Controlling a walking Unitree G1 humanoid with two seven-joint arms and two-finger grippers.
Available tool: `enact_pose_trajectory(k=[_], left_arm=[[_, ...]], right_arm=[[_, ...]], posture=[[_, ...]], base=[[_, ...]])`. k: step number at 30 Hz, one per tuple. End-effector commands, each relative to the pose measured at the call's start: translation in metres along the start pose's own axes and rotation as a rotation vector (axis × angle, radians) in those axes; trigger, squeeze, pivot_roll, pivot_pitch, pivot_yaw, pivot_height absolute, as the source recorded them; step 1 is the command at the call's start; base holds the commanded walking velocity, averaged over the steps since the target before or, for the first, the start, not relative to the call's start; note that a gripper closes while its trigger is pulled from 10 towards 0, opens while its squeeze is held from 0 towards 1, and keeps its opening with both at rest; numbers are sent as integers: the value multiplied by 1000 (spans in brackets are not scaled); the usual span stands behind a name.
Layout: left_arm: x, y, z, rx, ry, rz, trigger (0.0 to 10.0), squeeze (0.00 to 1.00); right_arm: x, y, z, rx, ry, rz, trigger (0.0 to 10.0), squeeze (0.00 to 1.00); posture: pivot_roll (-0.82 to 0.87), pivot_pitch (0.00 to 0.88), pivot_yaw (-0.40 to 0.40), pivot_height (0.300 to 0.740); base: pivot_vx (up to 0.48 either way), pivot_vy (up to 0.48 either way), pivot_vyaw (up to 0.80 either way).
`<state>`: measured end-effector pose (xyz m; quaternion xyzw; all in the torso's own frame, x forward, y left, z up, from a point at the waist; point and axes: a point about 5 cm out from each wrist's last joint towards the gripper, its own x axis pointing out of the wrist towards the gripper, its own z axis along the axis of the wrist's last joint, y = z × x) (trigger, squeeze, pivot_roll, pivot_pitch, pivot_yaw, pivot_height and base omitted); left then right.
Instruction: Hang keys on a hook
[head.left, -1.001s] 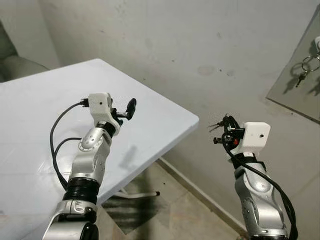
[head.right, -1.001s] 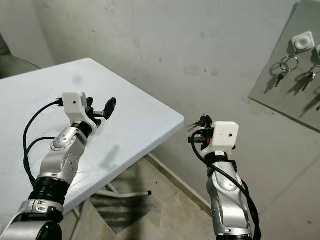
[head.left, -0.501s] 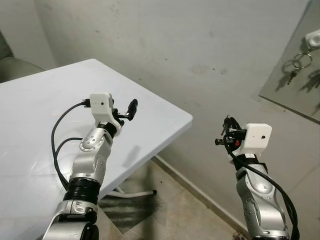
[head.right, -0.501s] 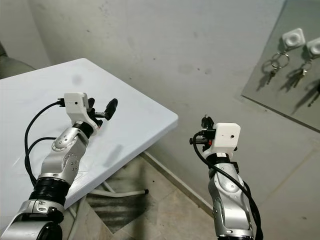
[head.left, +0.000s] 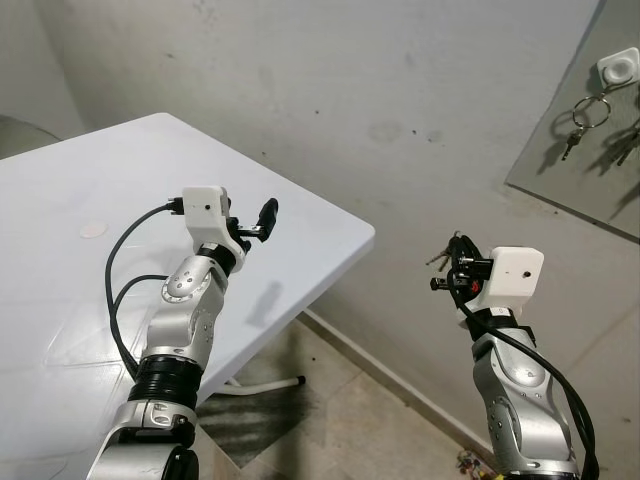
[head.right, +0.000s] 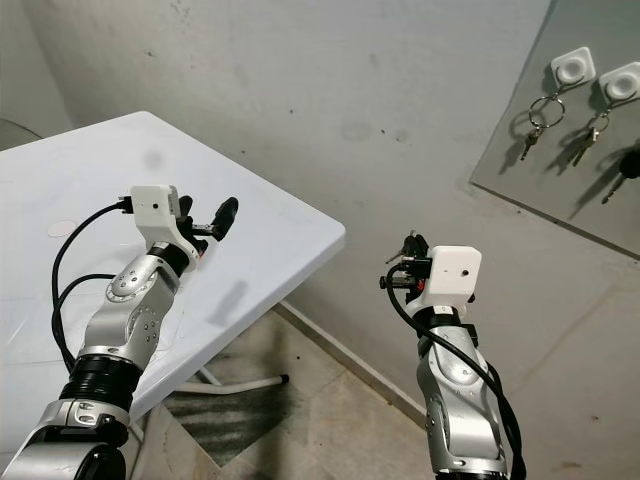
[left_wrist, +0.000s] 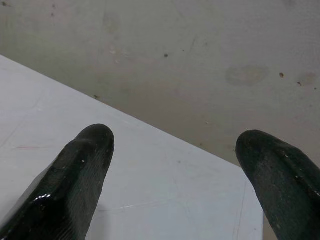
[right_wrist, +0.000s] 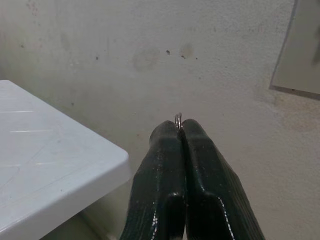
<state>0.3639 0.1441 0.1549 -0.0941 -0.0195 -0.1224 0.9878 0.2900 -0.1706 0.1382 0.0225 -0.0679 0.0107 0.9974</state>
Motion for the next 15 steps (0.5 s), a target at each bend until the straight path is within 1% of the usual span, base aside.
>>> enact_pose_trajectory(k=[1, 15], left_arm=[[0, -1, 6, 10, -16, -14, 10000, 0], [0, 1, 6, 20, -16, -10, 10000, 0]], right_arm=[[1, 0, 7, 0, -20, 2, 10000, 0], [0, -1, 6, 1, -14, -4, 10000, 0]], posture=[[-36, 0, -23, 732], [-36, 0, -22, 732]], base=[[266, 0, -638], [274, 0, -639]])
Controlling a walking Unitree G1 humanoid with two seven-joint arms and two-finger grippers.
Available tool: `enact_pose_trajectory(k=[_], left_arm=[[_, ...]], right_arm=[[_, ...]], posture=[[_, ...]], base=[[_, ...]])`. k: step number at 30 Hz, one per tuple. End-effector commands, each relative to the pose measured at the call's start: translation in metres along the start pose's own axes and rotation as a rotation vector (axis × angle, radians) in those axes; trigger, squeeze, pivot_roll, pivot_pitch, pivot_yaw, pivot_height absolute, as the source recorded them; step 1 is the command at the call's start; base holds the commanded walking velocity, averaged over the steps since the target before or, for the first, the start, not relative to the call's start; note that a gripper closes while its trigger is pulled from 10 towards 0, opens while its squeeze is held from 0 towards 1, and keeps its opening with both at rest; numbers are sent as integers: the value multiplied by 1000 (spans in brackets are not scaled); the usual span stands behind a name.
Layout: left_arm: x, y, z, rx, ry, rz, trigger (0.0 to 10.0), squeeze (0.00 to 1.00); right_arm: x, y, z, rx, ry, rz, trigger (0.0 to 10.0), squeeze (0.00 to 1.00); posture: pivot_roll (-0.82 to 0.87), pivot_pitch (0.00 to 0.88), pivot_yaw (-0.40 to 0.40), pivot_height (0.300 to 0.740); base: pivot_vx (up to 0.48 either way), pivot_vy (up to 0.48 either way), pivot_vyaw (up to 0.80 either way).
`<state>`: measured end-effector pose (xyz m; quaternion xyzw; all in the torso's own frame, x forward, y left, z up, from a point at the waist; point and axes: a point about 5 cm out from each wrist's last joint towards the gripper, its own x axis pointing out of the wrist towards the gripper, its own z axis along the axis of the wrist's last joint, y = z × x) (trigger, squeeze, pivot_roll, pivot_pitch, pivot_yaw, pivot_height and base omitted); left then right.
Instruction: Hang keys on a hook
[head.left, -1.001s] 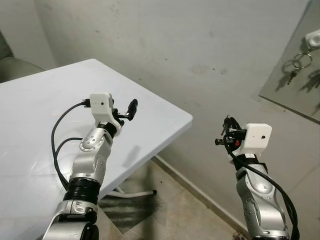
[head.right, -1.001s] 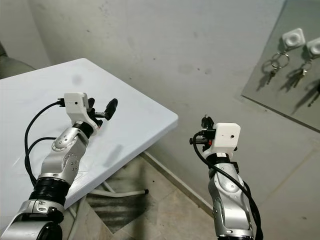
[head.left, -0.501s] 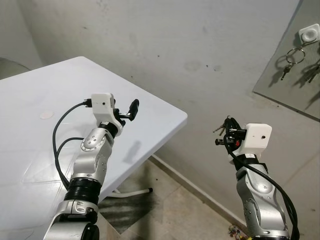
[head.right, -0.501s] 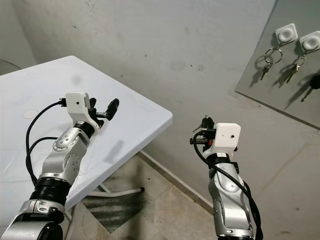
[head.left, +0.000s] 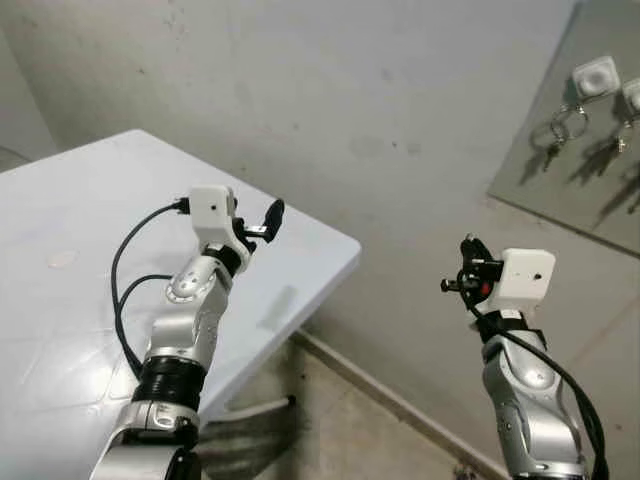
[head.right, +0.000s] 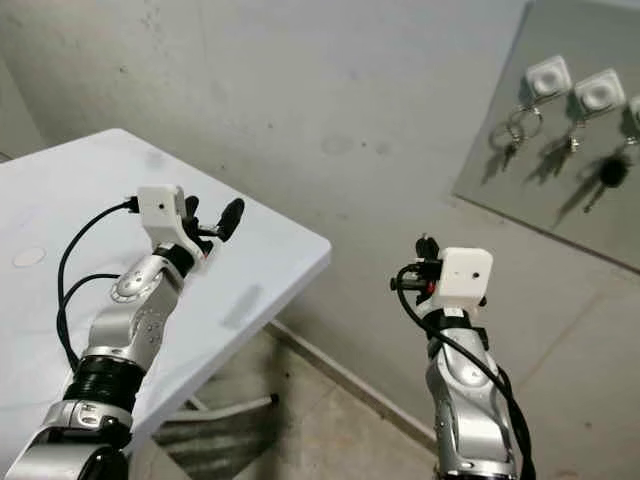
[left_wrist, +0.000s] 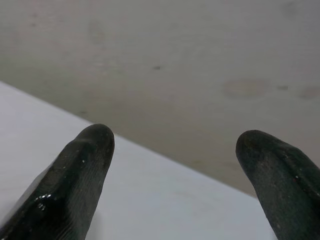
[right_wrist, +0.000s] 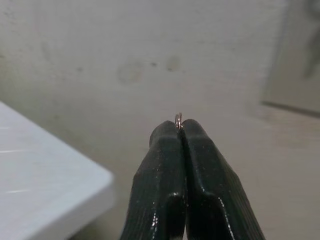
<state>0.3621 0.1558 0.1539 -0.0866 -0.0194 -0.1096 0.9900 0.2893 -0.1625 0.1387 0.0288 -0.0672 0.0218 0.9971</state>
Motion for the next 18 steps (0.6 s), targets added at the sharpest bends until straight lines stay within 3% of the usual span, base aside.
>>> enact_pose_trajectory(k=[1, 18], left_arm=[[4, -10, 5, 5, -16, -35, 10000, 0], [4, -9, 6, 7, -15, -26, 10000, 0]], right_arm=[[0, -9, 6, -13, -15, -25, 10000, 0], [0, -8, 4, -12, -3, -26, 10000, 0]], posture=[[-36, 0, -22, 732], [-30, 0, -24, 732]], base=[[281, 0, -638], [272, 0, -620]])
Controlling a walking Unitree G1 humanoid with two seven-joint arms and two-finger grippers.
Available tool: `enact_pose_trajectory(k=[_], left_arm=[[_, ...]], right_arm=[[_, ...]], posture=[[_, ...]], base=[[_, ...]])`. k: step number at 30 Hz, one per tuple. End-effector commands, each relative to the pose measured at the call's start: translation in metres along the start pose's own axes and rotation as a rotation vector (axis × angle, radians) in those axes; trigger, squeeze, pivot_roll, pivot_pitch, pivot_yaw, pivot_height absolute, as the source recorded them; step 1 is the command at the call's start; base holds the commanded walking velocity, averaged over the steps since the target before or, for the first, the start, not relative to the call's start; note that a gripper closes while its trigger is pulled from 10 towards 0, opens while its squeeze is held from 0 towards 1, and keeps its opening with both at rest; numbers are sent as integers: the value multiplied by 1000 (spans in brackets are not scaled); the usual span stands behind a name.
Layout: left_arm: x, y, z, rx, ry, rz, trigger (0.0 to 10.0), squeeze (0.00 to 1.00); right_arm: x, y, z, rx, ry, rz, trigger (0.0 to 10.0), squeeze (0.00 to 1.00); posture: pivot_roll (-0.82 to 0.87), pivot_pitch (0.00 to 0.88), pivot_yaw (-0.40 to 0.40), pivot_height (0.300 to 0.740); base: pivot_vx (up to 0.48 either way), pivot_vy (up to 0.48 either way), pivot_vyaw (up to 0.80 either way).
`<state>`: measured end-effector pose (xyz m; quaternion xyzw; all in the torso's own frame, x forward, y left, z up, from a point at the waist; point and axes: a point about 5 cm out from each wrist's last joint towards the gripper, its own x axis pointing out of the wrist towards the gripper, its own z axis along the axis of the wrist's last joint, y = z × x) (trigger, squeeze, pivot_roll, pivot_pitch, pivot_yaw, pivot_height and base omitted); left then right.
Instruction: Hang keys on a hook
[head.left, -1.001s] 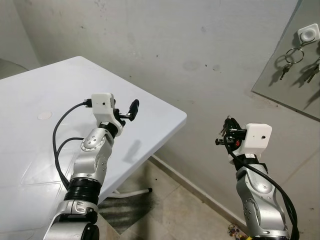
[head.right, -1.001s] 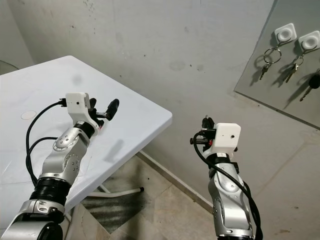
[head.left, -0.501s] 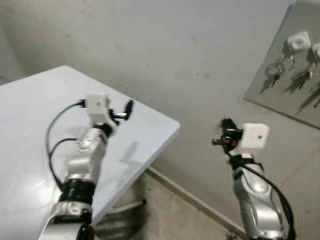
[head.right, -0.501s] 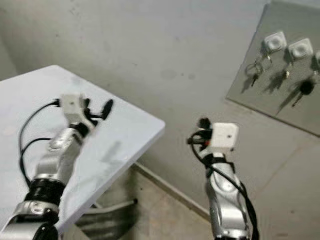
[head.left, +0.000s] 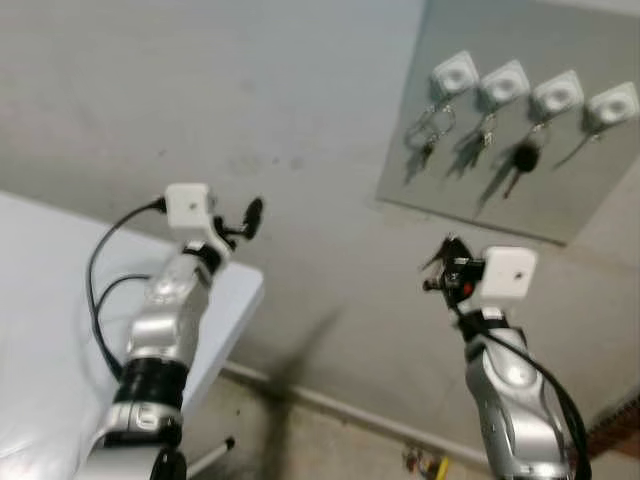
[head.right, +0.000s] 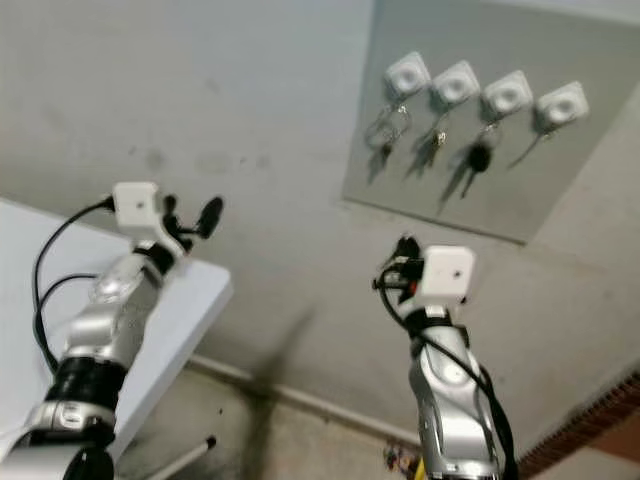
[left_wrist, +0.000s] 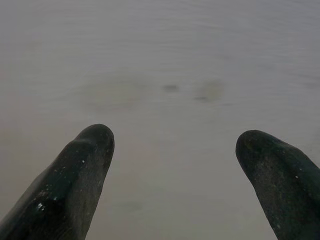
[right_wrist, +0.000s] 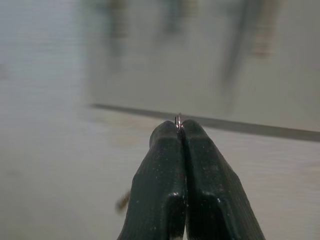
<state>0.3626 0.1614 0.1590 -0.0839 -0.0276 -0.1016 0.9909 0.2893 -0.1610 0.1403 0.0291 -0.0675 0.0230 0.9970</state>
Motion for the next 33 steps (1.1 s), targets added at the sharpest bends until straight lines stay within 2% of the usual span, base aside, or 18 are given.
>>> enact_pose_trajectory(k=[1, 4, 7, 9, 11, 13, 14, 15, 16, 17, 20, 22, 24, 28, 33], left_arm=[[4, -14, 0, 0, 2, -40, 10000, 0], [3, -15, -1, 13, 7, -42, 10000, 0], [1, -23, -3, -5, 2, -98, 10000, 0], [1, -27, -4, 21, 9, -121, 10000, 0], [-2, -43, -4, 65, 0, -226, 10000, 0], [-3, -49, -3, 58, -2, -269, 10000, 0], [-4, -55, -3, 95, -2, -303, 10000, 0], [-4, -55, -3, 95, -2, -303, 10000, 0], [-5, -63, -1, 111, -14, -332, 10000, 0], [-6, -71, 2, 111, -30, -362, 10000, 0], [-8, -82, 4, 115, -35, -428, 10000, 0], [-9, -83, 4, 120, -34, -436, 10000, 0], [-13, -94, 5, 117, -43, -490, 10000, 0], [-16, -101, 7, 123, -50, -529, 10000, 0], [-18, -100, 8, 92, -53, -520, 10000, 0]], right_arm=[[0, -10, 2, -13, -2, -28, 10000, 0], [1, -9, 2, -13, 1, -28, 10000, 0], [1, -8, 1, -15, 5, -28, 10000, 0], [2, -8, 1, -16, 7, -28, 10000, 0], [2, -9, 2, -13, -10, -34, 10000, 0], [2, -9, 2, -10, -3, -30, 10000, 0], [2, -9, 2, -15, -5, -30, 10000, 0], [2, -9, 2, -15, -5, -30, 10000, 0], [2, -9, 2, -15, -8, -29, 10000, 0], [2, -9, 3, -17, -11, -24, 10000, 0], [2, -8, 3, -19, -13, -20, 10000, 0], [2, -8, 3, -18, -13, -20, 10000, 0], [2, -7, 4, -20, -15, -15, 10000, 0], [2, -8, 8, -23, -32, -11, 10000, 0], [0, -11, 10, -22, -45, -17, 10000, 0]], posture=[[-30, 0, -24, 732], [-26, 0, -25, 732], [-26, 0, -25, 732], [-23, 0, -27, 732], [-23, 0, -27, 728], [-21, 0, -29, 728], [-21, 0, -29, 728], [-21, 0, -29, 728], [-23, 0, -29, 728], [-23, 0, -29, 728], [-23, 0, -29, 728], [-23, 0, -29, 728], [-26, 0, -28, 728], [-27, 0, -31, 728], [-32, 0, -27, 728]], base=[[266, 0, -600], [0, 0, -583], [0, 0, -567], [0, 0, -500], [0, 0, 0], [0, 0, 0], [0, 0, 0], [0, 0, 0], [0, 0, 0], [0, 0, 0], [0, 0, 0], [0, 0, 0], [0, 0, 0], [0, 0, 0], [0, 0, 0]])
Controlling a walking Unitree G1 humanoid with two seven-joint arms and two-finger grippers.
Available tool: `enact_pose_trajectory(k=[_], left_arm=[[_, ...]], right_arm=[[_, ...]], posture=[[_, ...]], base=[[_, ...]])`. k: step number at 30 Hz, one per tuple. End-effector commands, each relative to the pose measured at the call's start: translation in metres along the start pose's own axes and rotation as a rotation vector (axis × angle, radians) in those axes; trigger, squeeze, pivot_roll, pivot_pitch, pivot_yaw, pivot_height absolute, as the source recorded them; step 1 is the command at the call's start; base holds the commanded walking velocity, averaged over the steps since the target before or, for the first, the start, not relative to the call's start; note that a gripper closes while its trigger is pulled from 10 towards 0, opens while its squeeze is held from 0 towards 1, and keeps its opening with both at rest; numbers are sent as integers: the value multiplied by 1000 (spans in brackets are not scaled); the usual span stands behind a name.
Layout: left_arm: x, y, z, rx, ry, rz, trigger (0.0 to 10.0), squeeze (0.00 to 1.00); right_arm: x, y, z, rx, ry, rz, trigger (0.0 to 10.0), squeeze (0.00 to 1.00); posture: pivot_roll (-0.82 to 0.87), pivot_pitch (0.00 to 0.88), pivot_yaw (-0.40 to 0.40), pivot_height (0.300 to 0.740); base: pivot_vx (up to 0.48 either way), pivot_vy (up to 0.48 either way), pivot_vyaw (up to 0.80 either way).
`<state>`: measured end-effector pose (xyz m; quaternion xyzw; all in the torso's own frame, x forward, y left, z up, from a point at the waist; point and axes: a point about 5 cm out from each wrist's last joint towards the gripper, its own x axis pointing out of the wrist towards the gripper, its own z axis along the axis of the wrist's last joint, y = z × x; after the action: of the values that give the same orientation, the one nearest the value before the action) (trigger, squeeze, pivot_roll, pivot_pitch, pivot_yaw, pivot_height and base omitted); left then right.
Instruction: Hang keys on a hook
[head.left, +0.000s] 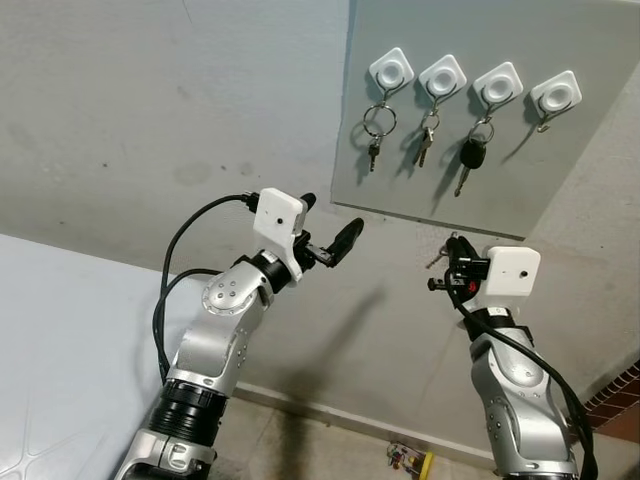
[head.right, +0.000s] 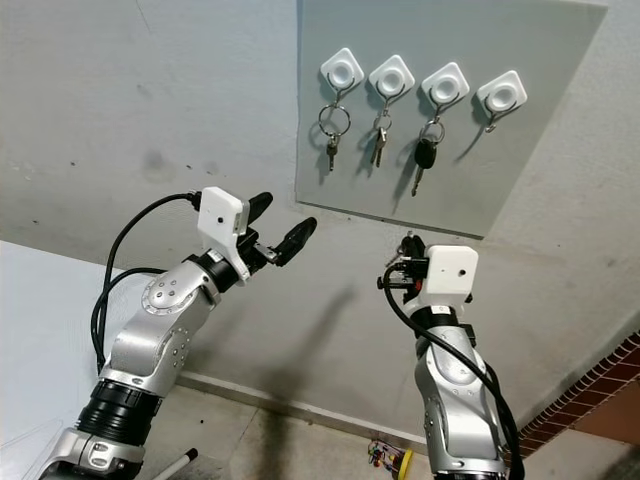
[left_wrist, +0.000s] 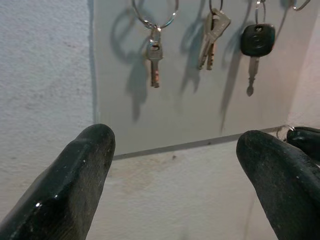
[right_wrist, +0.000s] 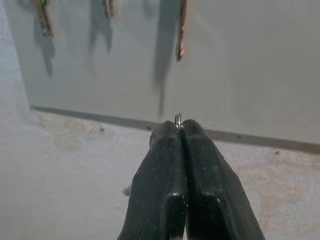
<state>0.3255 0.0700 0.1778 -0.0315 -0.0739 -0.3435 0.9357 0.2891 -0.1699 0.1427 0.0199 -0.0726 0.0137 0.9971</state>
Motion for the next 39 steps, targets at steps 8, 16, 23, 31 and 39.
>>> enact_pose_trajectory(k=[8, 16, 23, 31, 39], left_arm=[[-5, 2, 5, 8, 4, -2, 10000, 0], [-6, 2, 5, -14, 12, 4, 10000, 0], [-5, 4, 4, -83, 18, 38, 10000, 0], [-4, 8, 7, -50, 20, 75, 10000, 0], [-4, 12, 7, -73, 26, 105, 10000, 0]], right_arm=[[-6, 1, 4, 5, -30, -6, 10000, 0], [-8, 1, 2, 7, -21, -10, 10000, 0], [-9, 2, 1, 8, -17, -11, 10000, 0], [-11, 2, 0, 7, -8, -3, 10000, 0], [-12, 1, 1, 2, -1, 13, 10000, 0]], posture=[[-41, 0, -17, 728], [-40, 0, -14, 728], [-39, 0, -10, 728], [-40, 0, -11, 728], [-39, 0, -14, 728]], base=[[0, -55, 0], [0, -475, 0], [0, -343, 0], [0, 0, 0], [0, 0, 0]])
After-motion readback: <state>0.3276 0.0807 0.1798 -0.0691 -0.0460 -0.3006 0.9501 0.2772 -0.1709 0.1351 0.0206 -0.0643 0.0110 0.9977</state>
